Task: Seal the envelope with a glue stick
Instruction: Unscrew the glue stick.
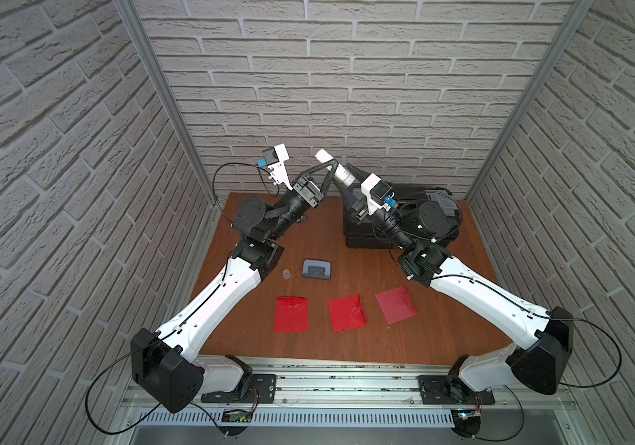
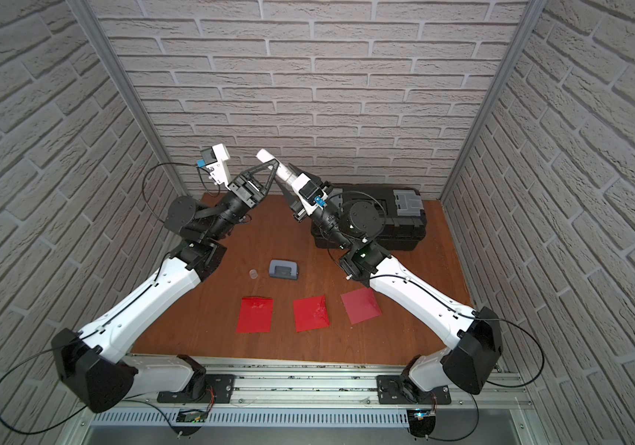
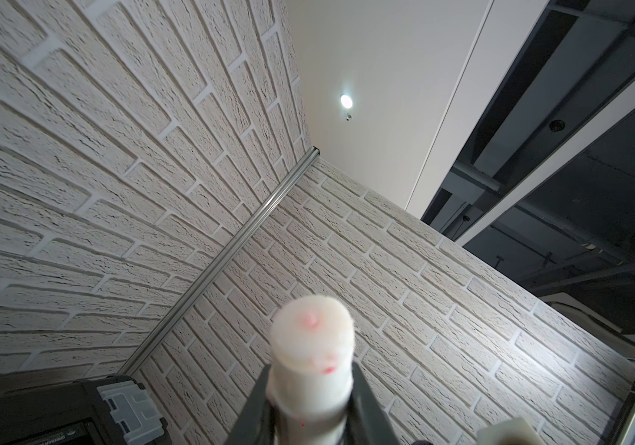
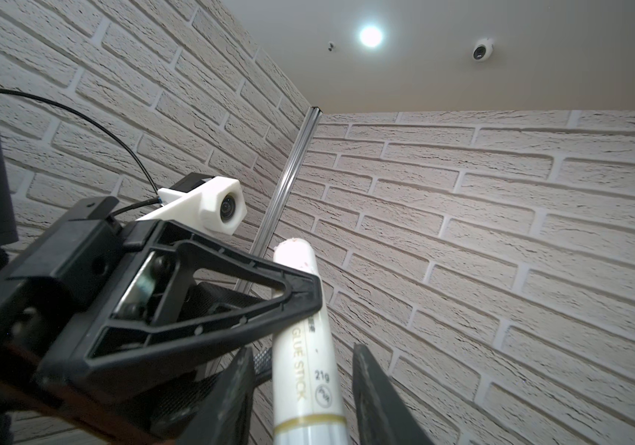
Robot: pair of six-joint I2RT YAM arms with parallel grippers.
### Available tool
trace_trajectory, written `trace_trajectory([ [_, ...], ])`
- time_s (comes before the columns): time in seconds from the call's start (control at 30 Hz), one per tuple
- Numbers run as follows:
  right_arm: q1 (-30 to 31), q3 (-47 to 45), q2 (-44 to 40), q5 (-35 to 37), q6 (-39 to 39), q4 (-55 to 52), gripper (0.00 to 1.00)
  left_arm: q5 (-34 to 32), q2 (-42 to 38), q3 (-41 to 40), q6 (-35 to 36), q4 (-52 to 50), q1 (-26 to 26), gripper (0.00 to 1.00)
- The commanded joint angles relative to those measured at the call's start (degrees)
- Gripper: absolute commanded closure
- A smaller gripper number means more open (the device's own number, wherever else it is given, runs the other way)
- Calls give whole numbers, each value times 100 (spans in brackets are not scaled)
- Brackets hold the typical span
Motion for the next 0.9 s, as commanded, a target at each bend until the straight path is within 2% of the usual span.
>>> trace_trajectory([
  [0.0,30,184,-1,-53,-224,-82,57,123,-88,-53,-14,328,11,100],
  [0.47,29,287,100,0,-382,105,65,193,-24,-36,-155,303,4,100],
  [0.87,29,275,110,-9,-602,160,68,197,6,-81,-271,385,24,100],
])
